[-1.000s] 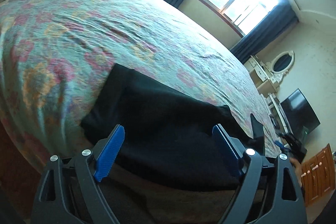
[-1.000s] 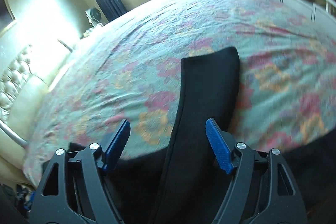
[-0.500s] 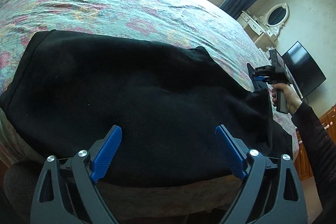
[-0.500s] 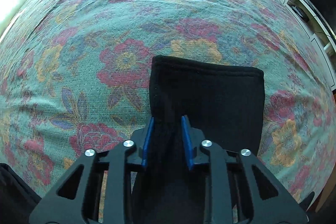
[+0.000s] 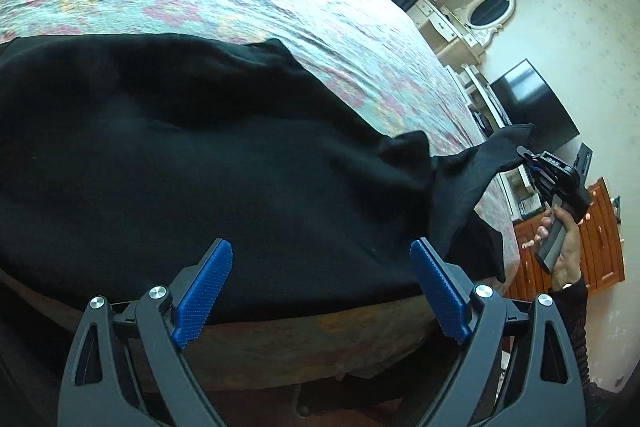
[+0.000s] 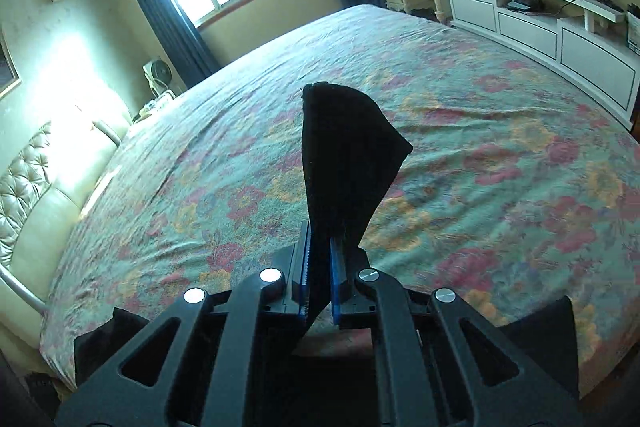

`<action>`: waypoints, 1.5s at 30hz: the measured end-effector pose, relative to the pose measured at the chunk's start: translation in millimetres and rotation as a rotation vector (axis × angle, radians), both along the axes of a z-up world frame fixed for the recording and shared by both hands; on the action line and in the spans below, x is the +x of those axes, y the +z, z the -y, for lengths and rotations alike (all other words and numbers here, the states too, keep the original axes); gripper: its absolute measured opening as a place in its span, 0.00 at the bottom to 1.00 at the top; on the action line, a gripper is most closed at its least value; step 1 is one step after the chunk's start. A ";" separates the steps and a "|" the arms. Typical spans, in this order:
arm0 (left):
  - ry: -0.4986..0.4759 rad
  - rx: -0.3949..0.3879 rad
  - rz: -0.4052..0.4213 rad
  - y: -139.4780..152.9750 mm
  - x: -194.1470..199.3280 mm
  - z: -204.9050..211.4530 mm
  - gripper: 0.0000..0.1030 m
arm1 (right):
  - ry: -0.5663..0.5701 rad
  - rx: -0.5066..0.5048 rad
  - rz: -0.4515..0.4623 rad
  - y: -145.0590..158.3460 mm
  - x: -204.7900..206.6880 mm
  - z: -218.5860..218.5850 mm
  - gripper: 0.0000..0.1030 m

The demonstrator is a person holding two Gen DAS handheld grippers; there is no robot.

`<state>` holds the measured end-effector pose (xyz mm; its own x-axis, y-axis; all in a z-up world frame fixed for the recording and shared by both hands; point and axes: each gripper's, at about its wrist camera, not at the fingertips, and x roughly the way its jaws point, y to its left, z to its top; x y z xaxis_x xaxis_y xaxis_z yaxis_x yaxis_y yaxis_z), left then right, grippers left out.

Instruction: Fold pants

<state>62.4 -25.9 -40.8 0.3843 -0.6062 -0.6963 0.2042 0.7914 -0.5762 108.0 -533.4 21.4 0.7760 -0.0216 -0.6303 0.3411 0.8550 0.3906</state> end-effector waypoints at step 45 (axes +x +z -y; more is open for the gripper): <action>-0.230 -0.233 -0.279 -43.9 -17.8 166.0 0.87 | -0.032 0.569 -0.069 -150.3 -133.3 134.5 0.22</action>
<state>44.6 -192.0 -84.6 0.0371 -0.8074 -0.5888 0.1716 0.5856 -0.7922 -25.3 -667.9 -128.9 0.7372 0.3131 -0.5987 0.4043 0.5056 0.7622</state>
